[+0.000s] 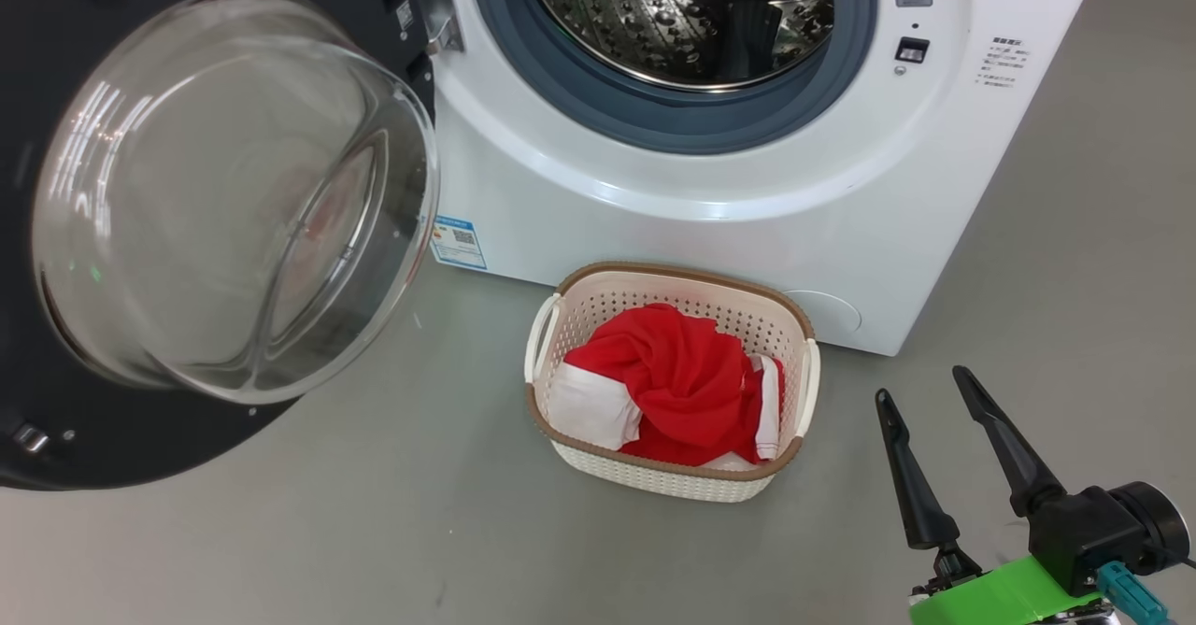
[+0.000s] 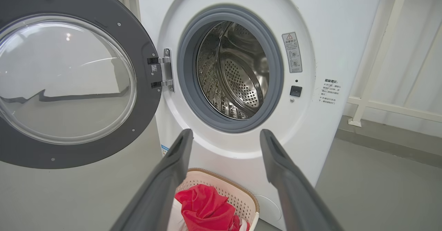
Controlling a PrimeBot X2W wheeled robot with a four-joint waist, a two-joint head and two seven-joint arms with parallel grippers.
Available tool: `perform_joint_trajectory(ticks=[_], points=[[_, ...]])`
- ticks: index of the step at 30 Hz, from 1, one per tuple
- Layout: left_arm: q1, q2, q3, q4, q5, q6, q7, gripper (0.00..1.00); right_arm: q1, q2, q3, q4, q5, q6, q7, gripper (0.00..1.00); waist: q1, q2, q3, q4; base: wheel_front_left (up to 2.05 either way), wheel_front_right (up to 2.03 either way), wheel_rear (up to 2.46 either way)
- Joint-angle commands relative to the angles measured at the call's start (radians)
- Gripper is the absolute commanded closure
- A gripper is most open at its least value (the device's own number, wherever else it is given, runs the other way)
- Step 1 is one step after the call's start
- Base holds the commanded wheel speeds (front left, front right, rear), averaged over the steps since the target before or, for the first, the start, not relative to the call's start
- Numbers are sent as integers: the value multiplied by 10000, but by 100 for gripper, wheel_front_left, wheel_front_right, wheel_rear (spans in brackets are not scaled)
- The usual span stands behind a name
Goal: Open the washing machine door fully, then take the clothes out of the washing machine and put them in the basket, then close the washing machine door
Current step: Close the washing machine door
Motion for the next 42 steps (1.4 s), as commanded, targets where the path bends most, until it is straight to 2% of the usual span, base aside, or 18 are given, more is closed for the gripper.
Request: perform_joint_trajectory(ticks=[1, 7, 13, 22, 26, 31, 38, 42], points=[[375, 89, -88, -217, -168, -199, 269, 100, -244, -116, 210, -289, 47, 62, -37, 0, 0, 0, 35, 80, 0, 0, 0], [544, -221, 126, -461, -599, -421, 485, 100, -253, -116, 267, -316, 126, 62, -57, 0, 0, 0, 21, 215, 0, 0, 0], [898, -649, 205, -1214, -1119, -634, 1192, 100, -247, -116, 194, -272, 203, 62, -96, 0, 0, 0, -50, 287, 0, 0, 0], [1798, -1780, -92, -3246, -1444, -683, 2041, 100, -210, -116, 128, -203, 272, 62, -169, 0, 0, 0, -207, 300, 0, 0, 0], [2284, -2522, -80, -4753, -1864, -378, 2654, 100, -159, -116, 88, -184, 366, 62, -200, 0, 0, 0, -290, 296, 0, 0, 0], [2716, -3101, -144, -6253, -2479, 168, 3338, 100, -51, -116, -1, -186, 430, 62, -222, 0, 0, 0, -344, 331, 0, 0, 0], [3511, -3344, -828, -7697, -3028, 813, 3649, 100, -48, -116, -43, -195, 515, 62, -238, 0, 0, 0, -350, 255, 0, 0, 0], [3943, -3355, -1475, -8055, -3721, 1110, 3388, 100, -77, -116, -20, -239, 539, 62, -241, 0, 0, 0, -312, 116, 0, 0, 0]])
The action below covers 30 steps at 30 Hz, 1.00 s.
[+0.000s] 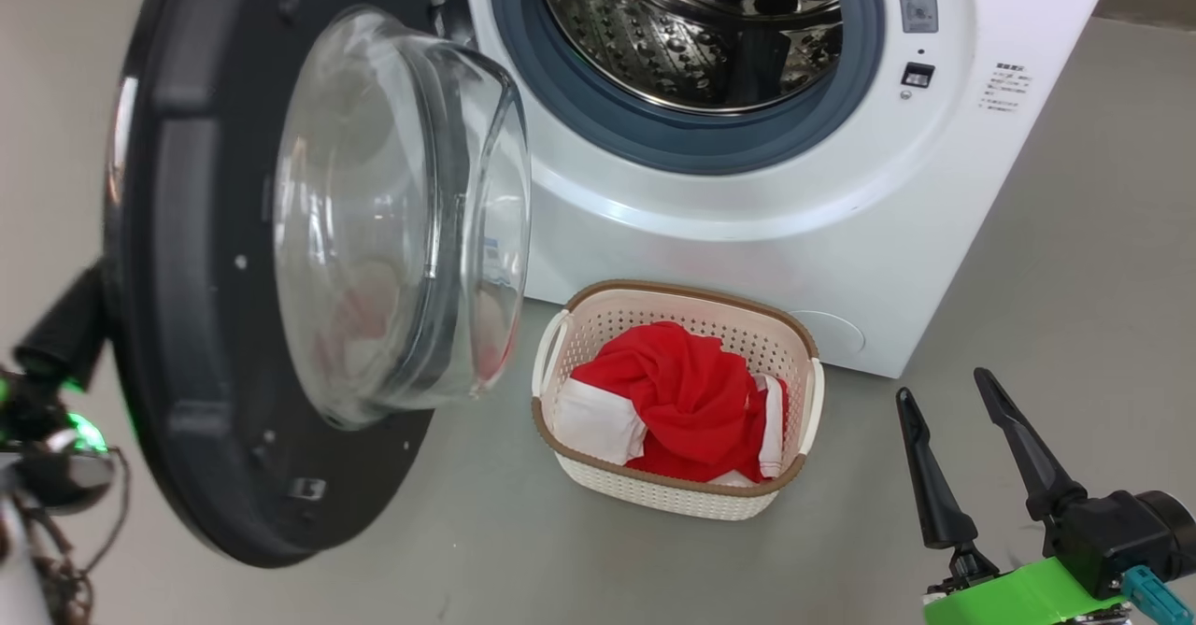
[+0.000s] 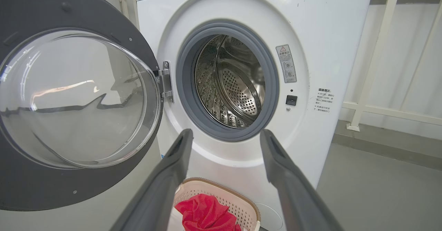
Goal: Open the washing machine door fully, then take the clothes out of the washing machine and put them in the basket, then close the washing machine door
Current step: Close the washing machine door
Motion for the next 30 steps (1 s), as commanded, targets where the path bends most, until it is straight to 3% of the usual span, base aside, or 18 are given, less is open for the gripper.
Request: perform_joint_trajectory(ticks=[1, 17, 30], points=[[279, 170, -318, -444, -299, 137, -58, 100, -177, -119, 247, -272, 148, 62, -92, 0, 0, 0, 39, -105, 0, 0, 0], [1412, 167, -2392, -2201, -1940, 640, -1562, 100, -254, -119, 245, -346, 257, 62, -94, 0, 0, 0, 242, -698, 0, 0, 0], [1478, 166, -3617, -2375, -2768, 490, -2512, 100, -438, -119, 202, -323, 344, 62, -95, 0, 0, 0, 428, -1219, 0, 0, 0]])
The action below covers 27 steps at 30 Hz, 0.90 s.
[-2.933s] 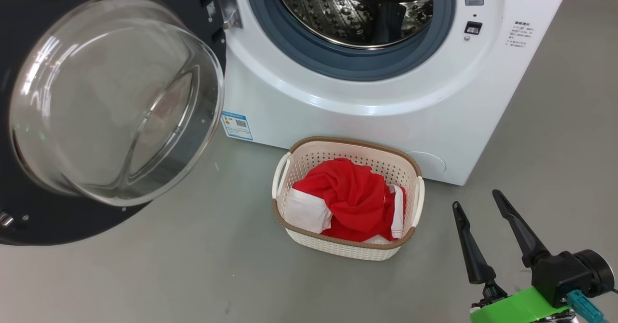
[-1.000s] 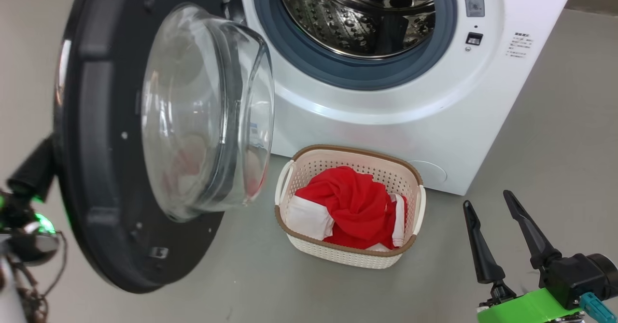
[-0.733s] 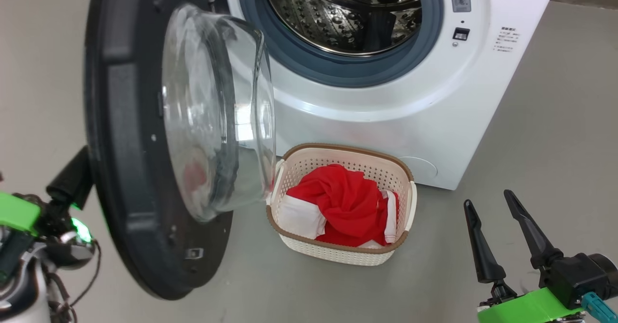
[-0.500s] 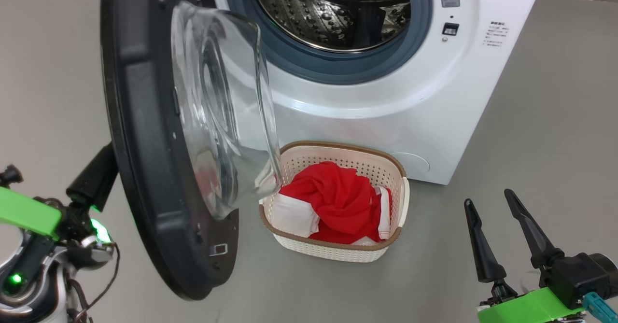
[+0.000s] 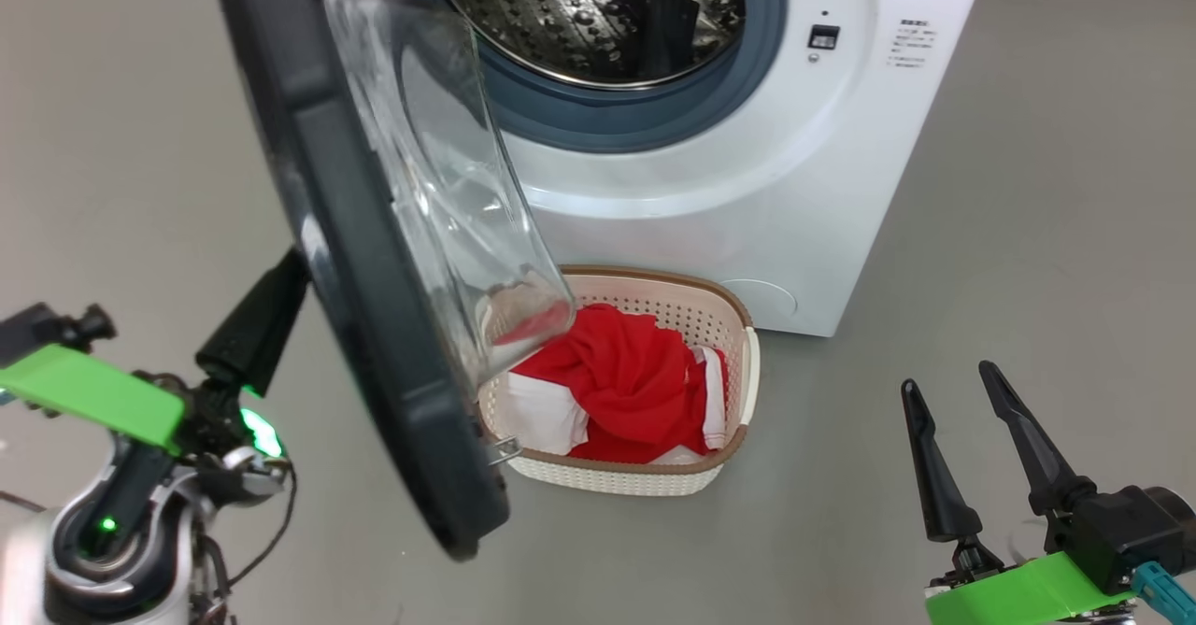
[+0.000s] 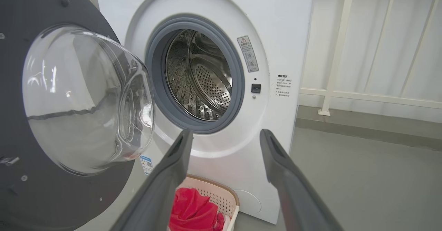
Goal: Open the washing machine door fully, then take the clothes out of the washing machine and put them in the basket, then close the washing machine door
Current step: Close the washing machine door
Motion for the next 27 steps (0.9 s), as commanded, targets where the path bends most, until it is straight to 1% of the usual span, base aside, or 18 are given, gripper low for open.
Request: perform_joint_trajectory(ticks=[1, 6, 10, 18, 20, 27], points=[[-36, 201, 69, -335, -104, -145, -12, 100, -379, -118, 218, -257, 35, 62, -64, 0, 0, 0, 26, -87, 0, 0, 0], [-251, 201, -289, -129, -212, -182, -319, 100, -438, -118, 222, -257, 93, 62, -64, 0, 0, 0, 80, -275, 0, 0, 0], [-514, 201, -642, 93, -475, -295, -610, 100, -498, -118, 258, -258, 128, 62, -64, 0, 0, 0, 146, -415, 0, 0, 0], [-1056, 201, -1310, 670, -804, -644, -1221, 100, -652, -118, 301, -232, 181, 62, -64, 0, 0, 0, 336, -816, 0, 0, 0], [-1126, 201, -1364, 744, -810, -680, -1305, 100, -657, -118, 299, -231, 186, 62, -64, 0, 0, 0, 350, -860, 0, 0, 0], [-1707, 201, -1704, 1267, -986, -1010, -2024, 100, -727, -118, 305, -260, 220, 62, -64, 0, 0, 0, 520, -1197, 0, 0, 0]])
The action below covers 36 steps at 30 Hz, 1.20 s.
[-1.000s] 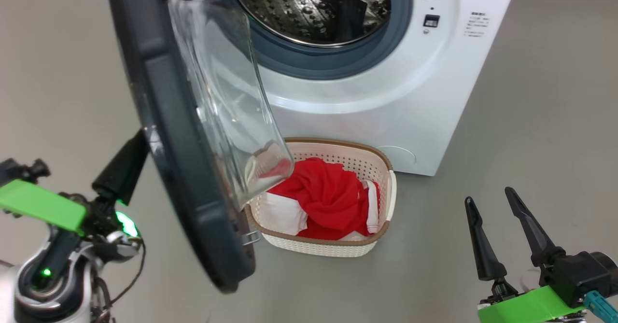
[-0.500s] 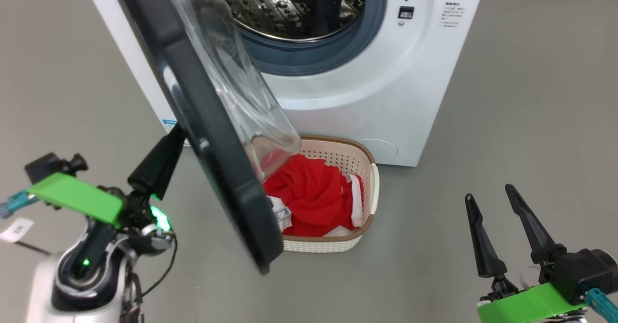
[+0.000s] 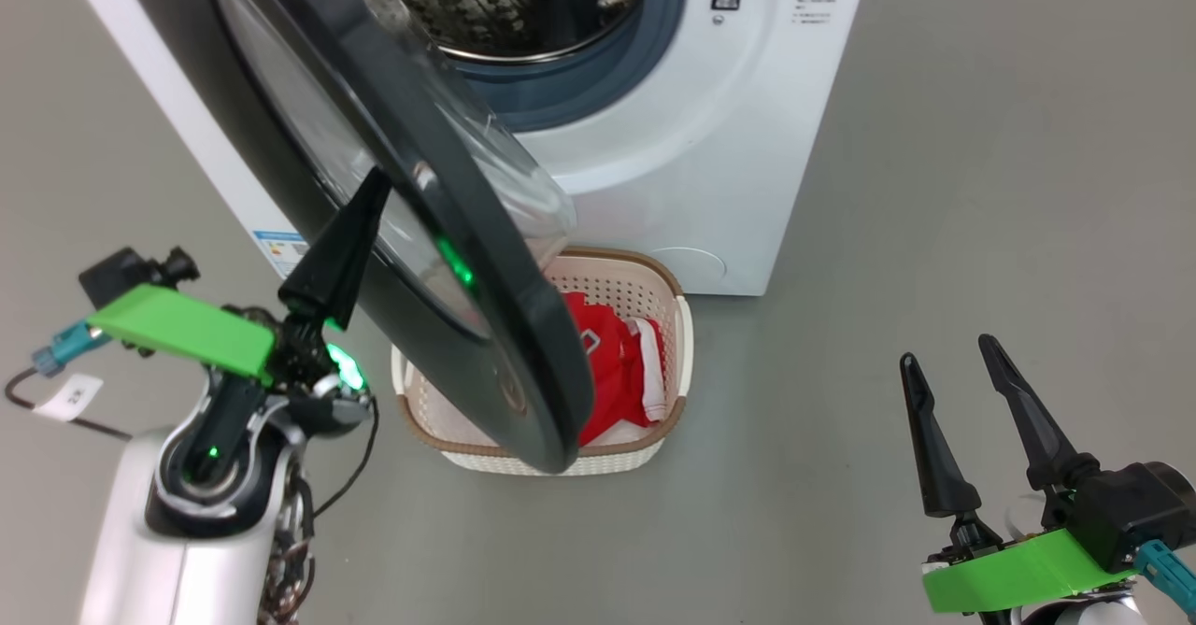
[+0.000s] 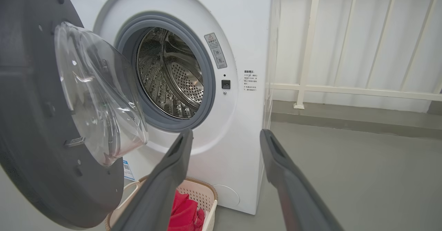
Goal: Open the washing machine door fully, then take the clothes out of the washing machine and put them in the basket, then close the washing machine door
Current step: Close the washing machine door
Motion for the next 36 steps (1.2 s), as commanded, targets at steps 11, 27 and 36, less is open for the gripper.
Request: perform_joint_trajectory(ticks=[11, 27, 36], points=[[-1573, 181, -190, 745, -464, -665, -711, 100, -459, -116, 355, -218, 140, 62, -64, 0, 0, 0, 283, -665, 0, 0, 0], [-3262, 240, 48, 2634, -343, -1219, -1267, 100, -587, -116, 449, -217, 115, 62, -65, 0, 0, 0, 726, -1696, 0, 0, 0], [-4147, 387, 228, 3494, -250, -1397, -1430, 100, -693, -116, 484, -232, 136, 62, -65, 0, 0, 0, 1003, -2108, 0, 0, 0]])
